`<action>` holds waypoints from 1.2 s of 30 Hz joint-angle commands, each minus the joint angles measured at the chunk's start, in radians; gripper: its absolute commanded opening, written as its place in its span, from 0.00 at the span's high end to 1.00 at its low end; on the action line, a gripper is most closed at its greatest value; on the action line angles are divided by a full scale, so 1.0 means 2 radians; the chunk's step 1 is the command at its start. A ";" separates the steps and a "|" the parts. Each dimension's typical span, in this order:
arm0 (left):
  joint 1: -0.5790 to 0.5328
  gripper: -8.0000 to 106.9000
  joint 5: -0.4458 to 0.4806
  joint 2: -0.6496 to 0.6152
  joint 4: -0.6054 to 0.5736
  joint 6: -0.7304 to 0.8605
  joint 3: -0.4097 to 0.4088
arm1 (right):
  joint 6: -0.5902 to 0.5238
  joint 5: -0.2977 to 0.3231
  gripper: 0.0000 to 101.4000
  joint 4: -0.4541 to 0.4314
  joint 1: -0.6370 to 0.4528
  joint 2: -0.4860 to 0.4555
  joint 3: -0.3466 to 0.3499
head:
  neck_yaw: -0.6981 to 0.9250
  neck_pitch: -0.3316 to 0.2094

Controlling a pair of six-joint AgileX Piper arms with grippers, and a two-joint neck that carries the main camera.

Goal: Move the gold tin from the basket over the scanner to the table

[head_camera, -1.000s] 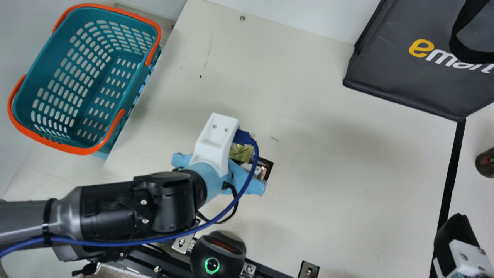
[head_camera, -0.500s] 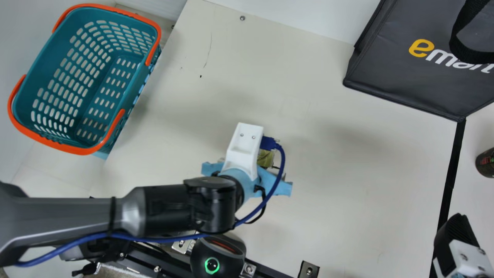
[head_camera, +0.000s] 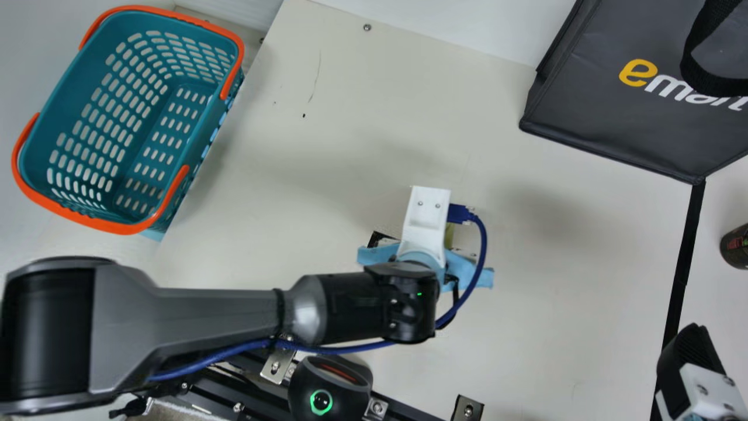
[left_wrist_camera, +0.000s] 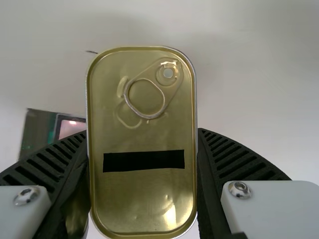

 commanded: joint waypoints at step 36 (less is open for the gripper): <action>-0.003 0.39 -0.034 0.068 0.002 -0.041 -0.045 | 0.000 -0.001 0.06 0.000 0.000 0.000 0.000 | 0.001 -0.015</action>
